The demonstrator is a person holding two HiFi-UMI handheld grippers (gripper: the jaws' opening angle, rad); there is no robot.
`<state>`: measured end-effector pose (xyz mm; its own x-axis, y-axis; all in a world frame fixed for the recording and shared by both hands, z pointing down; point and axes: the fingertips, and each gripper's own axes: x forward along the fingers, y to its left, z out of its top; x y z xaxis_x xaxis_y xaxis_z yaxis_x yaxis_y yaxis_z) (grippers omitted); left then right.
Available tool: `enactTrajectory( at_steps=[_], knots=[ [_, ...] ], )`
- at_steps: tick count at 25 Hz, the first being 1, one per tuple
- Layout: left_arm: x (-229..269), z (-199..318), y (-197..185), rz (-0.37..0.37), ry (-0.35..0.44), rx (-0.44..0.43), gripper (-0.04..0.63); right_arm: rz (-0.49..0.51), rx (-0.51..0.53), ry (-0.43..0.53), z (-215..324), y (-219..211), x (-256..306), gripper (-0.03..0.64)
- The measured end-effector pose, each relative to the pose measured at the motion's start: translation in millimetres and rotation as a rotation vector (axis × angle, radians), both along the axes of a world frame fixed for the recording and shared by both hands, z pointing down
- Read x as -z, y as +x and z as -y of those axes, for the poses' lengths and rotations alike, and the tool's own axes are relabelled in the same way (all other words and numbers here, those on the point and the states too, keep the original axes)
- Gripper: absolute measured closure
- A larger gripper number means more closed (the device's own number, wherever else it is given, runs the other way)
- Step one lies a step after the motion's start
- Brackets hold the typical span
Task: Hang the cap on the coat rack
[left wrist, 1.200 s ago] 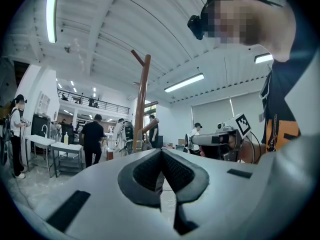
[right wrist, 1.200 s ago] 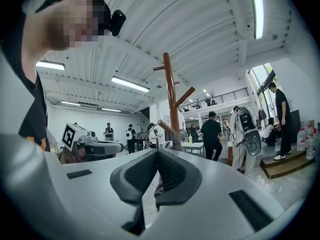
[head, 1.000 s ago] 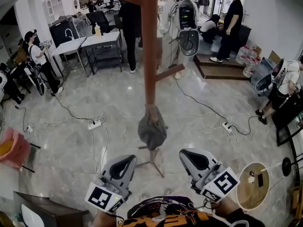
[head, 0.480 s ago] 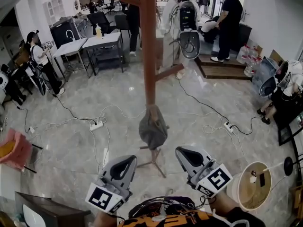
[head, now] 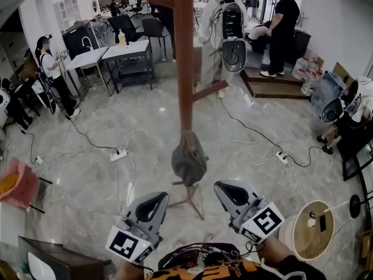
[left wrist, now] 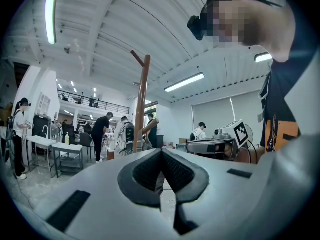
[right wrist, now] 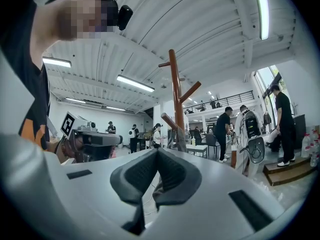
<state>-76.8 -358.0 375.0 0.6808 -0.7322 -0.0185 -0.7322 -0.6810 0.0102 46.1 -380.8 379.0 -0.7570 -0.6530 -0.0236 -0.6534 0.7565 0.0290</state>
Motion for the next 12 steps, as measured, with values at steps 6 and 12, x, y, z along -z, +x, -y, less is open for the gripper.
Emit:
enactTrajectory(
  at_steps=[6,12],
  knots=[
    [2.7,6.9,4.3,-0.015,-0.002,0.003,0.572,-0.003,0.004,0.003,7.2,2.0,1.7,0.603],
    [-0.8,9.3,6.3,-0.015,-0.003,0.006,0.572,-0.005,0.007,0.004,9.5,3.9,-2.0,0.603]
  ],
)
